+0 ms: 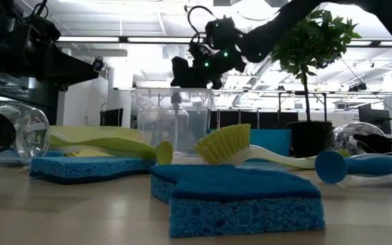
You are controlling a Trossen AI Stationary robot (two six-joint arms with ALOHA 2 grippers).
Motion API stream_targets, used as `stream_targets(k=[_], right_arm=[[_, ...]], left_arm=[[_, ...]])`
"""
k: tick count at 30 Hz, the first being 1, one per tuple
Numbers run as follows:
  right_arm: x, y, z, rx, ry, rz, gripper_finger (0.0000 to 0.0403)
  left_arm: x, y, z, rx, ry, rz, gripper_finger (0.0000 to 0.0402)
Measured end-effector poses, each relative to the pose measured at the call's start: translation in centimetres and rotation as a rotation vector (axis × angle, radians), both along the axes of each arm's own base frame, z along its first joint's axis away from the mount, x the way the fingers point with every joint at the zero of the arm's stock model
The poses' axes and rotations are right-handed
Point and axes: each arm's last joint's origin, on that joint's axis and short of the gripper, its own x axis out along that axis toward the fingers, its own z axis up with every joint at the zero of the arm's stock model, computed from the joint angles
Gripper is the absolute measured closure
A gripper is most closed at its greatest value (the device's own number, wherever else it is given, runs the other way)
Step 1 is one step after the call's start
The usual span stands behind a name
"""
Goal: Pick & Place Kitchen Sink Supplies
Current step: Put the transparent dishwashing bottle into the transparent bin
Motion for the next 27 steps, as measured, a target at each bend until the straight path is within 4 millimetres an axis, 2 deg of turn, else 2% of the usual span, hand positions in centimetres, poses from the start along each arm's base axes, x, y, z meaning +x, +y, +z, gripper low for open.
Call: stream_targets(k=[6, 13, 21, 27], right_arm=[[-1.2, 0.6, 2.2, -0.006, 0.041, 0.005, 0.0185], [-3.6, 1.9, 5.7, 0.027, 0.104, 0.048, 0.0185], [-8.2, 4.5, 9.9, 0.026, 0.272, 0.152, 0.0185], [-12.2, 7.1, 12.8, 0.044, 0.333, 0.32, 0.0187]], left_arm=[[0.0, 0.0, 0.0, 0.0, 0.0, 0.001, 0.0241], [0.0, 0.0, 0.0, 0.0, 0.0, 0.001, 0.0241], [0.0, 0.0, 0.0, 0.0, 0.0, 0.002, 0.0241], [0.0, 0.0, 0.0, 0.0, 0.0, 0.002, 0.0241]])
